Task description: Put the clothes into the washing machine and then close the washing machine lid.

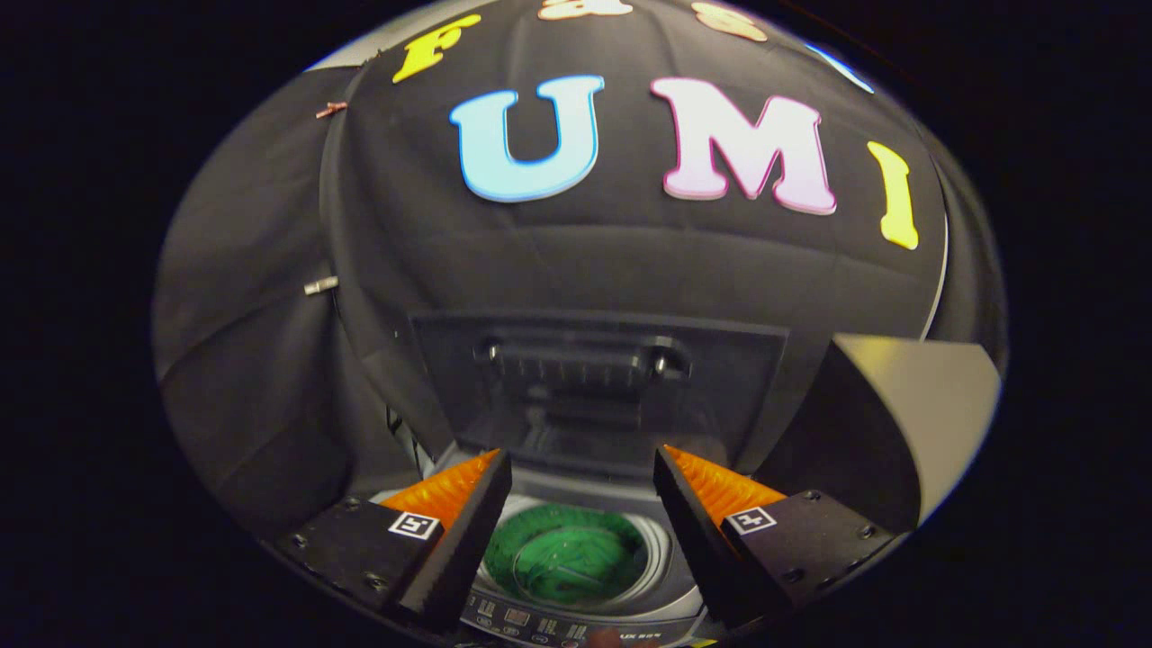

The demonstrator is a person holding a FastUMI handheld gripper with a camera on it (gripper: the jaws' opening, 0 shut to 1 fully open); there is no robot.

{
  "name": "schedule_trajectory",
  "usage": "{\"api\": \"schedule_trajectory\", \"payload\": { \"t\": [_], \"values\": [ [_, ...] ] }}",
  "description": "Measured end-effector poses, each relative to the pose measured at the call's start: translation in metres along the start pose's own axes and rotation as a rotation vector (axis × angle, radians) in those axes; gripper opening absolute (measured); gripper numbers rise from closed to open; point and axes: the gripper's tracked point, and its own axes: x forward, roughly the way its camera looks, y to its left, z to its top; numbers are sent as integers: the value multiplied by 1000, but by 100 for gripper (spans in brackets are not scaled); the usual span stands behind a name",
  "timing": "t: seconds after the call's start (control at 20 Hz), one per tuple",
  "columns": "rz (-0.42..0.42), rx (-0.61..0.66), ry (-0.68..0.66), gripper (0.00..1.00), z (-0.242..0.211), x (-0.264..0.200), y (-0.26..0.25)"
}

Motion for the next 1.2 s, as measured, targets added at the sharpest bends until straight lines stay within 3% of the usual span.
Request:
{"api": "schedule_trajectory", "payload": {
  "t": [0.25, 0.35, 0.8, 1.2],
  "values": [
    [-21, -26, -248, 99, 88, -11, -12],
    [-23, -31, -290, 99, 111, -9, -14],
    [-104, 45, -228, 99, 134, 35, -42],
    [-129, 160, -73, 99, 96, 91, -68]
  ]
}}
